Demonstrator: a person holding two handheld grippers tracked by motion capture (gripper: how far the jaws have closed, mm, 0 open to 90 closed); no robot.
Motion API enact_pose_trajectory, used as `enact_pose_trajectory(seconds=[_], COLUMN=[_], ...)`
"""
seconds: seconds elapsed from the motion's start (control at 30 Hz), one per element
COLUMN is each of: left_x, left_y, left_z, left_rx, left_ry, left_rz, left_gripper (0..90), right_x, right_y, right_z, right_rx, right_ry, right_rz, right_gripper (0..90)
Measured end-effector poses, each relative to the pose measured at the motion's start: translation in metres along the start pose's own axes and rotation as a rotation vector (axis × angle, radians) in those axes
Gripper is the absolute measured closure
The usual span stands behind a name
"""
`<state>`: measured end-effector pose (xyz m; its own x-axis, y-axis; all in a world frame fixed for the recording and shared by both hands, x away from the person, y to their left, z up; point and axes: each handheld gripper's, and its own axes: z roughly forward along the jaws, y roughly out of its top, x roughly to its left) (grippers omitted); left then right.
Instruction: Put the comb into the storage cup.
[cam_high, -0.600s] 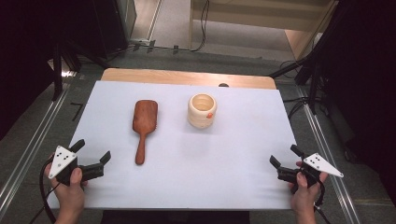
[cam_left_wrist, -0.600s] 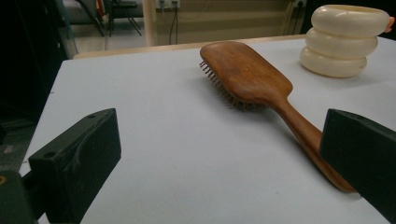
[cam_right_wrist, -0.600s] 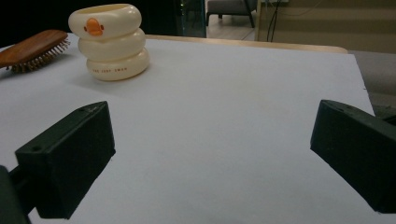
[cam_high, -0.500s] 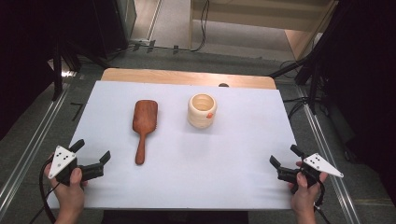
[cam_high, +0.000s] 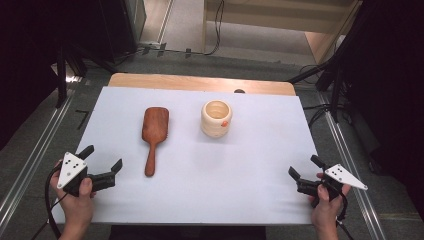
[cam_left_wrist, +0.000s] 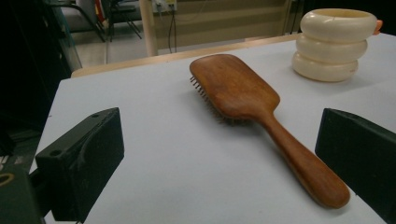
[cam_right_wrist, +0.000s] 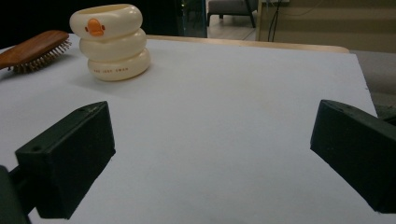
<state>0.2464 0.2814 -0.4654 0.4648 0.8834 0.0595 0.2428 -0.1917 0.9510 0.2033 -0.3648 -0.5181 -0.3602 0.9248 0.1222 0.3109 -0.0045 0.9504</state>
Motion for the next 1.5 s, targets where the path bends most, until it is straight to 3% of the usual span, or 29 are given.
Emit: enact_pose_trajectory(seconds=[0.13, 0.37, 0.67, 0.9, 1.1, 1.3, 1.5], left_x=[-0.008, -0.016, -0.019, -0.025, -0.029, -0.034, -0.037], left_y=[0.013, 0.040, 0.066, 0.068, 0.065, 0.063, 0.061], left_z=[0.001, 0.010, 0.041, 0.069, 0.091, 0.105, 0.111], left_rx=[0.005, 0.025, 0.133, 0.272, 0.379, 0.461, 0.514], left_ry=[-0.015, -0.054, -0.088, -0.093, -0.072, -0.052, -0.052], left_rz=[0.008, -0.016, -0.069, -0.113, -0.146, -0.176, -0.174], left_gripper=[1.8, 1.8, 3.9, 9.2, 15.9, 24.8, 27.6], right_x=[0.000, 0.001, 0.002, 0.002, 0.002, 0.002, 0.002], right_y=[0.000, 0.000, 0.000, 0.000, 0.000, 0.000, 0.000], right_z=[0.000, 0.001, 0.001, 0.001, 0.002, 0.002, 0.002], right_rx=[0.000, 0.005, 0.006, 0.008, 0.007, 0.008, 0.008], right_ry=[-0.001, -0.002, -0.001, -0.003, -0.008, -0.011, -0.017], right_rz=[-0.004, -0.006, -0.011, -0.011, -0.009, -0.010, -0.008], right_gripper=[0.0, 0.0, 0.0, 0.0, 0.0, 0.0, 0.0])
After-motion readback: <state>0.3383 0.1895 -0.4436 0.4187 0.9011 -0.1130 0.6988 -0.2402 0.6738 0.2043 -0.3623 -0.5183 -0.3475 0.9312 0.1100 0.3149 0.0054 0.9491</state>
